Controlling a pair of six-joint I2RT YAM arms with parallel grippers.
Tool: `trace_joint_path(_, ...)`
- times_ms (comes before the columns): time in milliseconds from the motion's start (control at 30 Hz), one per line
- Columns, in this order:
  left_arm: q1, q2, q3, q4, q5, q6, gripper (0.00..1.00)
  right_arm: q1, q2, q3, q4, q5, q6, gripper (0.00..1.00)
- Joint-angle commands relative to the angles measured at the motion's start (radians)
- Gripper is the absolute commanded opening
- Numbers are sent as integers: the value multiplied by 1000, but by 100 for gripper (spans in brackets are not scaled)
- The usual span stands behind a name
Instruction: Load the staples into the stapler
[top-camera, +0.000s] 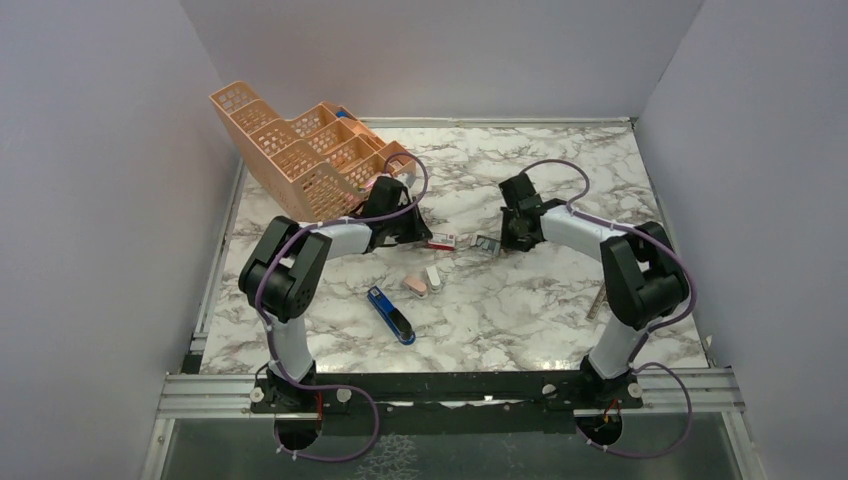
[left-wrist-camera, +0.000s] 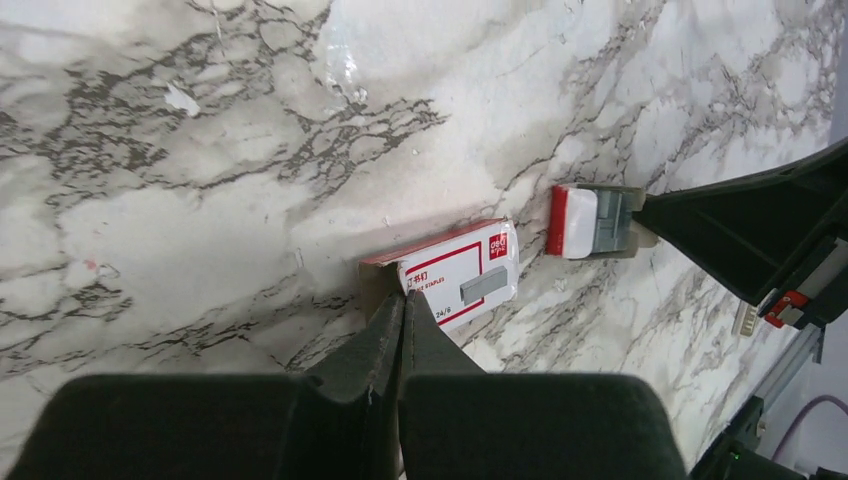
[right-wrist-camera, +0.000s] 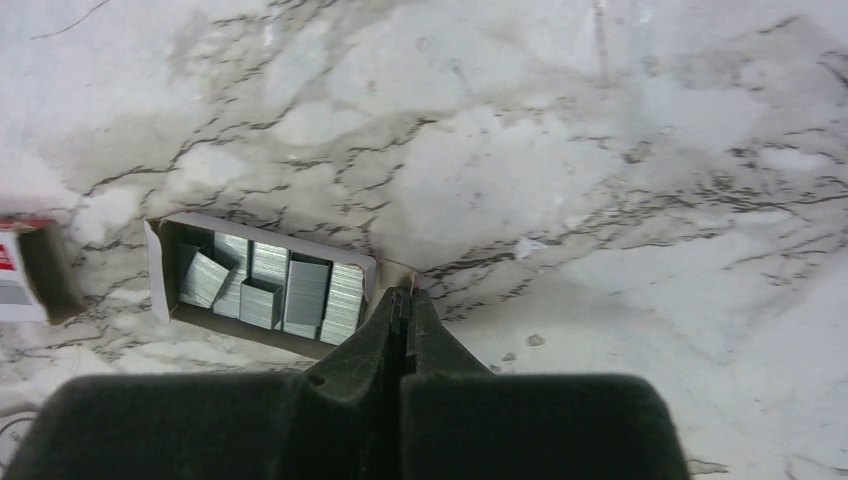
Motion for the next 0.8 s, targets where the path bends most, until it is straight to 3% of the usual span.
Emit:
trace_joint_path(0, 5, 10, 40, -46, -71, 39, 2, -42, -55, -40, 22, 43, -15, 1)
trace_joint_path(133, 5, 5, 59, -76, -104, 44, 22, -54, -81, -58, 29, 30, -11, 4)
trace_joint_path(333, 2, -46, 77, -133, -134, 50, 48, -55, -125, -42, -5, 30, 12, 30)
trace_joint_path(467, -13, -95, 88, -215, -181, 67, 57, -55, -139, 14, -76, 38, 2, 35)
trace_joint_path(633, -43, -212, 47, -258, -242, 78, 64, -55, -223, -5, -75, 49, -17, 72)
trace_joint_path(767, -63, -346, 1, -270, -276, 75, 67, -55, -300, -68, -7, 0, -51, 80)
